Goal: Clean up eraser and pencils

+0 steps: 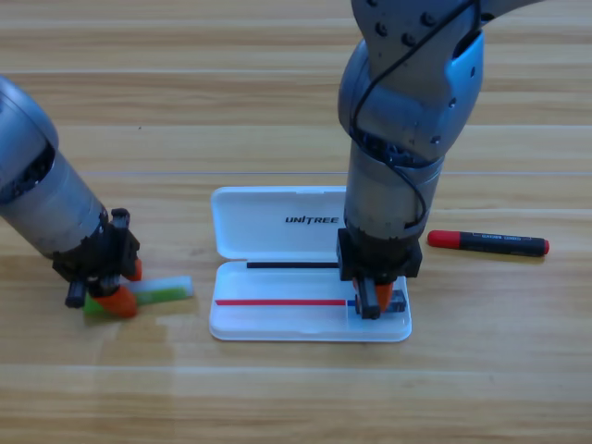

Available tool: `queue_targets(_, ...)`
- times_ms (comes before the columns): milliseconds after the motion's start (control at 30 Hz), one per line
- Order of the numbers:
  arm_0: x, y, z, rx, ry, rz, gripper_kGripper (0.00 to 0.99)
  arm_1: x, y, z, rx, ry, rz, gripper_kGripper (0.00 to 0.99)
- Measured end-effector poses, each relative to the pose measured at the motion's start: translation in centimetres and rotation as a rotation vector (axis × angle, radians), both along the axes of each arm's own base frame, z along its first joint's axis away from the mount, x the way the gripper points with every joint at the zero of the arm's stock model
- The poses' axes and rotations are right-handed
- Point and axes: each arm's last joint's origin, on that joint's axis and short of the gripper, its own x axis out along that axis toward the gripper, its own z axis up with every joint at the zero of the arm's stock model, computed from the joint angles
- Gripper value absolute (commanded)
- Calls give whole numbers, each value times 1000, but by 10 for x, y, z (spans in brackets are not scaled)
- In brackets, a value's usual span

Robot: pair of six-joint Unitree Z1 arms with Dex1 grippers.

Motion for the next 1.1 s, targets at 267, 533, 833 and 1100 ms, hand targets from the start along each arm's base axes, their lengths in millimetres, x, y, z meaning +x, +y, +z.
queue_targets(267,1,0,-1,13,-7,1,43,2,-1,1,1,-3,1,0)
queue_targets(533,5,-2,-1,6,-42,5,0,5,1,6,19,-17,-1,0)
queue_targets(833,5,-1,-3,30,-49,8,0,7,3,7,22,-28,-1,0)
queue_targets(1100,5,-1,-3,32,-49,7,0,11,3,2,12,-22,-6,0)
